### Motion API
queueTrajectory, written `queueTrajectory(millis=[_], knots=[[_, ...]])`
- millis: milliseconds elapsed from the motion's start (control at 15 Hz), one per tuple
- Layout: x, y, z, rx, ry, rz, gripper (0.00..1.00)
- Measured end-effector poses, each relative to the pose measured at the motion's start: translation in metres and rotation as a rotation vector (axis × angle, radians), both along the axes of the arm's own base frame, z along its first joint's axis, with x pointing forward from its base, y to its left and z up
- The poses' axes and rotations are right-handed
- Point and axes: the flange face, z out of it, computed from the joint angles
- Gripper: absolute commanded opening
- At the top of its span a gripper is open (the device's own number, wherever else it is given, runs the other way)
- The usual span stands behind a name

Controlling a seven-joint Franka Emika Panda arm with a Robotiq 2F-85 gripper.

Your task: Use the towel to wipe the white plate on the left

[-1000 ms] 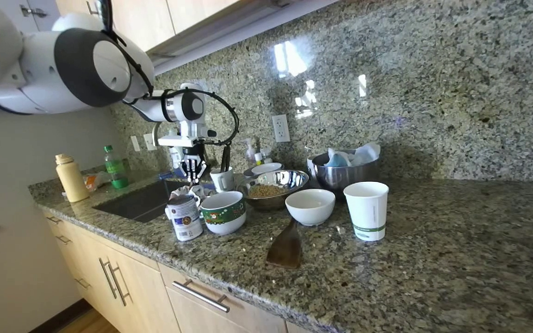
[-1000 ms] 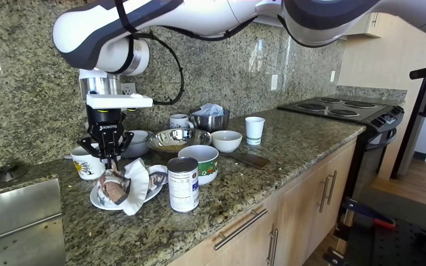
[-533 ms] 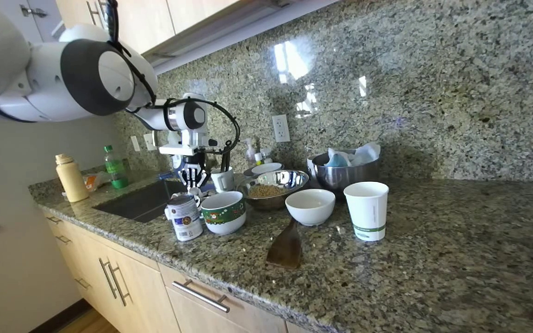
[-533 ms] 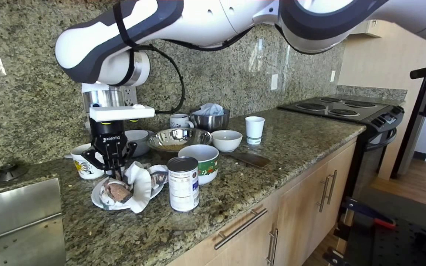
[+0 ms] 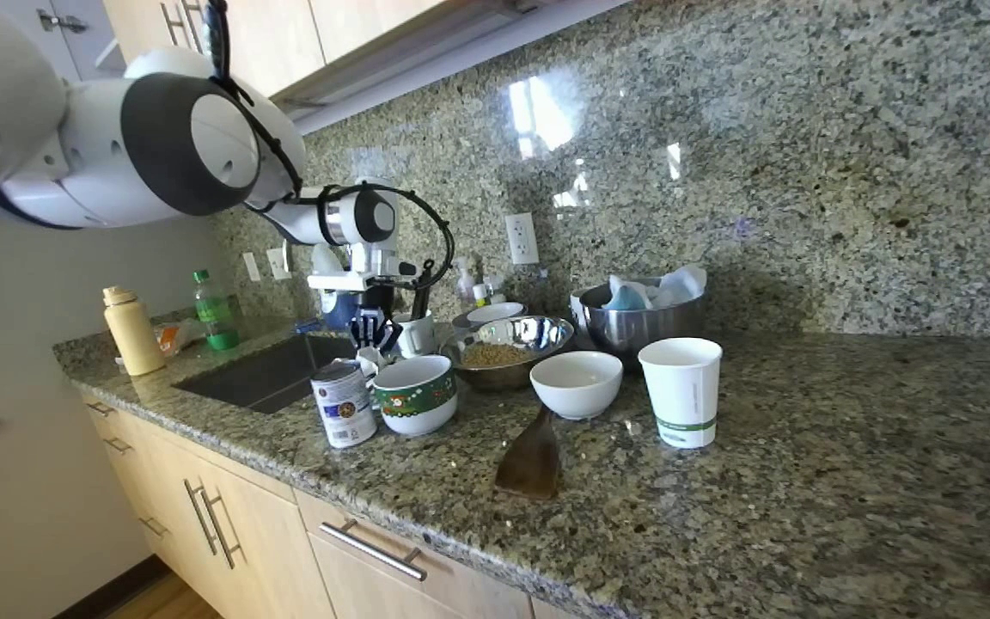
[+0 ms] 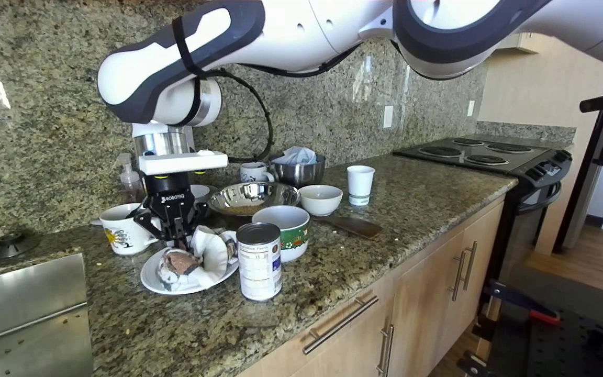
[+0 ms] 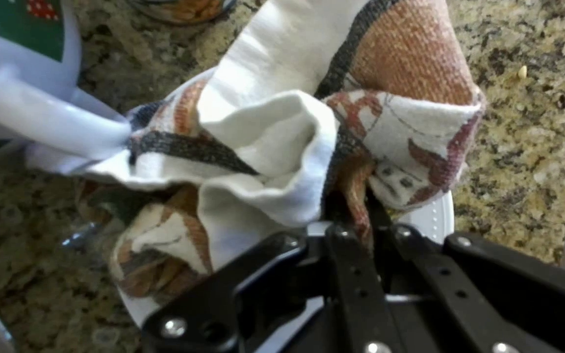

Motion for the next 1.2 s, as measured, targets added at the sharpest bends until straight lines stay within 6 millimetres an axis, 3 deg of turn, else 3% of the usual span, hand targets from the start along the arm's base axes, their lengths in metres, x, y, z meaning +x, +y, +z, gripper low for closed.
queueTrajectory(millis=[200, 467, 800, 1200], knots=[[0.01, 0.0, 0.005, 0.011, -0.068, -0.038, 0.03], [0.019, 0.016, 0.016, 0.078, -0.173, -0.018, 0.03], [-0.002, 0.043, 0.023, 0.183, -0.068, 0.185, 0.03], [-0.025, 0.027, 0.03, 0.107, 0.161, 0.211, 0.03]])
